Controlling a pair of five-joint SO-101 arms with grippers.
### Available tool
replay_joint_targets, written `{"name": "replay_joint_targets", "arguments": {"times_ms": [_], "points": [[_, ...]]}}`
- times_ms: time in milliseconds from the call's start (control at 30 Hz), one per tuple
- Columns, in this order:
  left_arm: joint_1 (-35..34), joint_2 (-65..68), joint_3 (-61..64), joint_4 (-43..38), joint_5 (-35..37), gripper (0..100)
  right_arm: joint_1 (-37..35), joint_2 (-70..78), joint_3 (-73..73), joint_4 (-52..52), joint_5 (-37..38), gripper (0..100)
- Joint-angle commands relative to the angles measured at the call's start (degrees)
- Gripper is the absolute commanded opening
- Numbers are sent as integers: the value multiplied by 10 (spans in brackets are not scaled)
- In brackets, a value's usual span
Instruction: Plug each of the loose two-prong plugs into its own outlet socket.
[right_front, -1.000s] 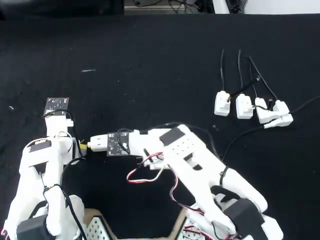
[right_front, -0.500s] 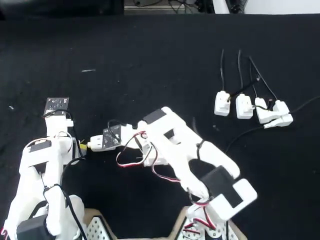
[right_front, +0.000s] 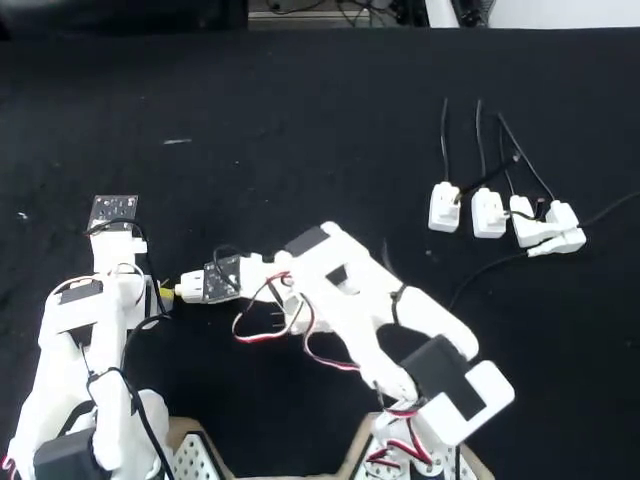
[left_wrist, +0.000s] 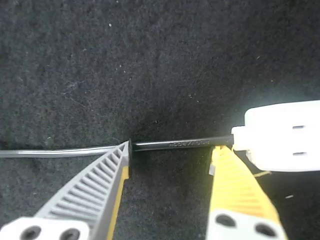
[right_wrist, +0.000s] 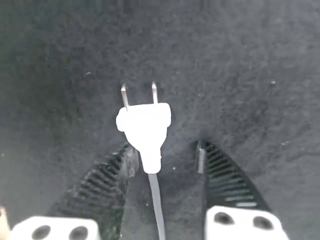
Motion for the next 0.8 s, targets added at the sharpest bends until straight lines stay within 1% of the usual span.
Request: {"name": "replay_joint_targets", "arguments": {"times_ms": [0, 33, 100, 167, 200, 333, 433, 533, 633, 767], "points": [[-8, 0, 3, -10, 3, 259, -23, 6, 5, -40, -40, 161], [-8, 0, 3, -10, 3, 259, -25, 3, 5, -42, -53, 120], [-8, 0, 3, -10, 3, 259, -26, 0, 4, -42, -76, 8], [-8, 0, 3, -10, 3, 259, -26, -3, 7, -41, -92, 28], [-8, 0, 3, -10, 3, 259, -25, -7, 7, -41, -98, 10], [-8, 0, 3, -10, 3, 259, -23, -50, 7, -37, -128, 10], [-8, 0, 3, -10, 3, 259, -23, -105, 7, -40, -161, 10], [-8, 0, 3, -10, 3, 259, -23, -152, 1, -43, -210, 10], [-8, 0, 3, -10, 3, 259, -23, -183, -6, -63, -258, 10], [-8, 0, 3, -10, 3, 259, -23, -183, -32, -112, -297, 10]]}}
